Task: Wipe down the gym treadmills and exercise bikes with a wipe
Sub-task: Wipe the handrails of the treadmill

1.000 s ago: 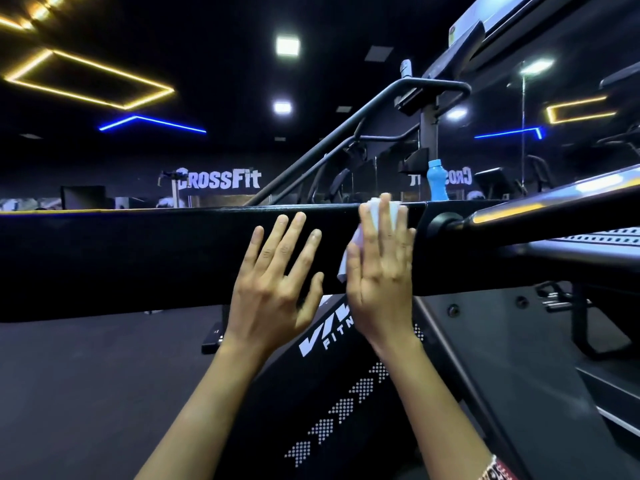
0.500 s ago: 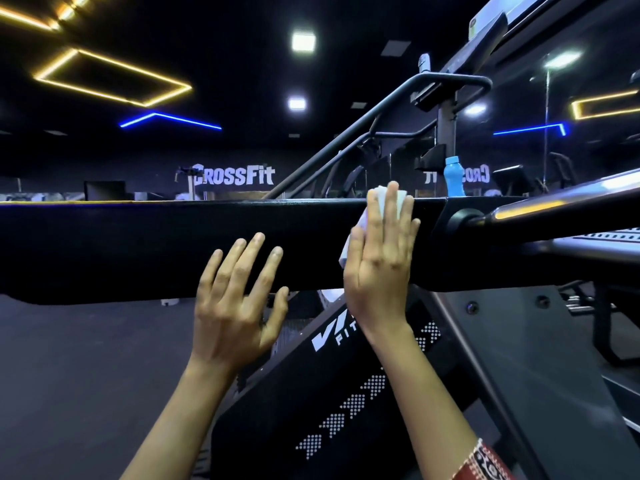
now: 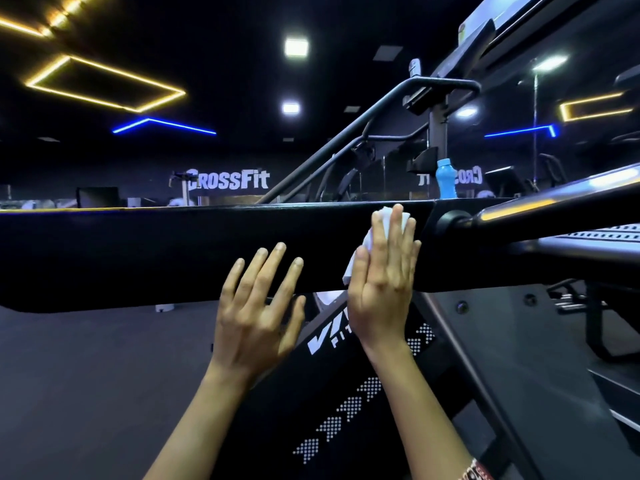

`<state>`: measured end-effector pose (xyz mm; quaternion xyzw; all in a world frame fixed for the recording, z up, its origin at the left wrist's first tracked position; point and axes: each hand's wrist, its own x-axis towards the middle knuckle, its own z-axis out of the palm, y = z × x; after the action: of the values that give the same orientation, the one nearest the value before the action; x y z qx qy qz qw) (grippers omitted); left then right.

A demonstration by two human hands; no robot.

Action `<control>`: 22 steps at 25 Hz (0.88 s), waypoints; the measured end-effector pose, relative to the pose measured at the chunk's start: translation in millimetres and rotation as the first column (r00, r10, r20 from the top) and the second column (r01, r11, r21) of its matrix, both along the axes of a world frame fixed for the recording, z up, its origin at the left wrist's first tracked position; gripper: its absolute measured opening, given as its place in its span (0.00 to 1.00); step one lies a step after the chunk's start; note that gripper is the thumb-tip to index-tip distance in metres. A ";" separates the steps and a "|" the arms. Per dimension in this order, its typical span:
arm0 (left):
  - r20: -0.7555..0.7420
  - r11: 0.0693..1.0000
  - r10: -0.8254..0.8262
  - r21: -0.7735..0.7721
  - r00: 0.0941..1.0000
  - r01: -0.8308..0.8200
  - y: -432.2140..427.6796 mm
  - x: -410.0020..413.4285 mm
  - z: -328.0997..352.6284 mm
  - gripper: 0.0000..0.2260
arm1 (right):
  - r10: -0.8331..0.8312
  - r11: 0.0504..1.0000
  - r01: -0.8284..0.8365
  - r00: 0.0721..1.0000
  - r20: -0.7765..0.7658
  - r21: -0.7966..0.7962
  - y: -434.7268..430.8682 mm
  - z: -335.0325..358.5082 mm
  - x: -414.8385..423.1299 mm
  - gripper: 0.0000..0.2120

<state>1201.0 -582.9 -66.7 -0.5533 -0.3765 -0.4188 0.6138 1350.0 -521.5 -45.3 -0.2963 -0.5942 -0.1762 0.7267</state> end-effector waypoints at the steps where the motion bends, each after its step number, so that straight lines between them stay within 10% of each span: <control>1: 0.010 1.000 -0.007 0.002 1.000 0.007 2.4 5.7 6.0 0.18 | -0.017 1.000 0.017 0.999 0.036 0.007 2.0 8.5 5.2 0.23; 19: 0.007 1.000 -0.019 -0.010 1.000 0.019 9.1 14.3 9.8 0.19 | -0.013 0.992 -0.006 0.989 -0.148 -0.123 7.7 13.9 13.8 0.25; 22: 0.039 1.000 -0.015 -0.005 0.999 0.015 0.5 2.1 10.8 0.19 | -0.002 1.000 -0.002 0.991 0.136 0.029 -11.6 25.1 -21.1 0.24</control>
<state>1203.2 -582.4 -55.9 -0.5493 -0.3855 -0.4332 0.6017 1328.9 -533.1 -20.2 -0.2729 -0.6395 -0.2046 0.6889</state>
